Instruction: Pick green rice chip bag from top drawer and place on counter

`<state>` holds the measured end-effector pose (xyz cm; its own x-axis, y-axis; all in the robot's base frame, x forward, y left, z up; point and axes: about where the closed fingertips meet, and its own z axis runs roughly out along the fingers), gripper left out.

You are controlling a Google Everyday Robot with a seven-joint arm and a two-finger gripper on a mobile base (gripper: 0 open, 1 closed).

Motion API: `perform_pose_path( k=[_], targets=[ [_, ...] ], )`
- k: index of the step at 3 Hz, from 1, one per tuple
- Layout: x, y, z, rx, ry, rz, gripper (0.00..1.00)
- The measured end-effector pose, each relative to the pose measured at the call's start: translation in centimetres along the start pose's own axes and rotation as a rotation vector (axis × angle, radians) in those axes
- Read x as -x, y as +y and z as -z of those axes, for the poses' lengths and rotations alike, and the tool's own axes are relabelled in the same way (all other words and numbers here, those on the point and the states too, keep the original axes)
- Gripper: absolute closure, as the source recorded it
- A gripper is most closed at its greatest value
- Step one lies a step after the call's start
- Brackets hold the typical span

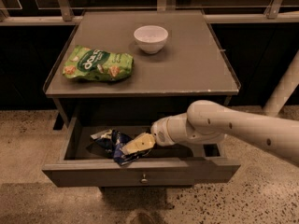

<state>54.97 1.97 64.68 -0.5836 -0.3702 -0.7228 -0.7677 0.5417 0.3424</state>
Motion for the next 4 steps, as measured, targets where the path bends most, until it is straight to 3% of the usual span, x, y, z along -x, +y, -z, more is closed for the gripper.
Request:
perform_pose_path(
  k=[1,2,4],
  targets=[
    [-0.86,0.72,-0.56,-0.077,-0.013,0.015,0.0],
    [-0.89,0.24,-0.67,-0.101,-0.021,0.015,0.0],
    [-0.89,0.24,-0.67,-0.101,-0.021,0.015,0.41]
  ],
)
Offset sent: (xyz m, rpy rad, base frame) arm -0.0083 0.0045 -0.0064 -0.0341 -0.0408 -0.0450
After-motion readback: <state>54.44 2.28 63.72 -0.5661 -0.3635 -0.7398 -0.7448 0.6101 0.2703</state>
